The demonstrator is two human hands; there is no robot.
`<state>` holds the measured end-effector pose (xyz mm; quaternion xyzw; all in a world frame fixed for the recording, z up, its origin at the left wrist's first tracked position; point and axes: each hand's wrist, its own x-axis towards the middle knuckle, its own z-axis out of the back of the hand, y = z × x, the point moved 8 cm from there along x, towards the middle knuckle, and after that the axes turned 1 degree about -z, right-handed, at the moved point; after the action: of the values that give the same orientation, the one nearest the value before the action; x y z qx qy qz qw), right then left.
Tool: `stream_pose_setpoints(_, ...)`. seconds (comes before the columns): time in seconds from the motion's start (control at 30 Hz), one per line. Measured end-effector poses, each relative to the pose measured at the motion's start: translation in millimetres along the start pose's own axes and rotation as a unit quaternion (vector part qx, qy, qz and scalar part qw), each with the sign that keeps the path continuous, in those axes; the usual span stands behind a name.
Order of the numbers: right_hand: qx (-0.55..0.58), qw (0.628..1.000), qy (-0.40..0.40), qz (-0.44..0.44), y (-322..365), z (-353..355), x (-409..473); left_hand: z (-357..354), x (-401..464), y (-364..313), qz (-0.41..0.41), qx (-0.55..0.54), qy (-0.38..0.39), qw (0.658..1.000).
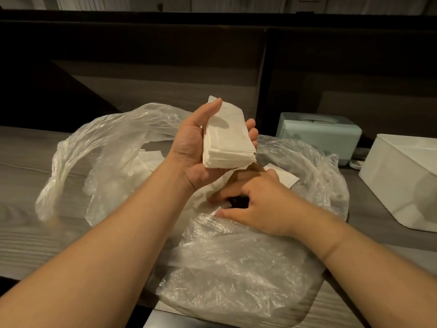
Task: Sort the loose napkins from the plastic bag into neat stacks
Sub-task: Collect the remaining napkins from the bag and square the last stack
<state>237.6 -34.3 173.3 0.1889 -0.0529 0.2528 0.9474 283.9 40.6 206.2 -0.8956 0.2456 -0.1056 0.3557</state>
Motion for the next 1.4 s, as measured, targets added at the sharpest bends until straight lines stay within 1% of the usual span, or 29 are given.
stream_pose_setpoints(0.13,0.074,0.996,-0.042,0.024,4,3,1,2,2,1,-0.001,0.005,-0.008,1.000)
stream_pose_setpoints(0.27,0.097,0.993,-0.060,0.013,1,13,2,2,1,1,0.000,-0.003,-0.007,1.000)
stream_pose_setpoints(0.33,0.106,0.992,-0.062,-0.013,-5,20,0,3,1,1,0.002,-0.013,-0.006,1.000)
stream_pose_setpoints(0.37,0.134,0.988,-0.064,-0.030,-9,24,-1,3,1,0,0.004,-0.017,-0.003,1.000)
stream_pose_setpoints(0.47,0.249,0.962,-0.084,-0.078,-21,39,-4,4,3,-1,0.002,-0.037,0.008,0.999)
stream_pose_setpoints(0.53,0.295,0.940,-0.125,-0.114,-34,51,-7,6,4,-4,-0.005,-0.050,0.005,0.999)
stream_pose_setpoints(0.6,0.303,0.923,-0.174,-0.158,-50,61,-11,6,3,-7,-0.010,-0.055,0.010,0.998)
stream_pose_setpoints(0.67,0.273,0.918,-0.204,-0.202,-62,65,-15,7,3,-8,-0.015,-0.065,0.013,0.998)
stream_pose_setpoints(0.7,0.261,0.920,-0.193,-0.219,-65,64,-17,7,3,-8,-0.017,-0.069,0.009,0.997)
stream_pose_setpoints(0.8,0.240,0.934,-0.082,-0.252,-65,48,-16,7,3,-6,-0.016,-0.062,-0.003,0.998)
stream_pose_setpoints(0.83,0.230,0.937,-0.060,-0.256,-65,44,-16,7,2,-5,-0.014,-0.059,-0.008,0.998)
stream_pose_setpoints(0.9,0.204,0.943,-0.059,-0.256,-65,45,-15,8,1,-4,-0.014,-0.056,-0.019,0.998)
stream_pose_setpoints(0.97,0.196,0.945,-0.086,-0.247,-65,51,-16,8,2,-4,-0.012,-0.054,-0.023,0.998)
stream_pose_setpoints(1.07,0.220,0.940,-0.112,-0.236,-68,58,-17,8,2,-4,-0.014,-0.051,-0.026,0.998)
stream_pose_setpoints(1.2,0.364,0.906,-0.079,-0.202,-62,58,-17,11,3,-4,-0.013,-0.048,-0.030,0.998)
stream_pose_setpoints(1.3,0.448,0.883,-0.051,-0.130,-49,65,-19,12,4,-2,-0.010,-0.041,-0.028,0.999)
stream_pose_setpoints(1.4,0.538,0.840,-0.025,-0.065,-35,74,-24,10,6,2,0.000,-0.024,-0.021,0.999)
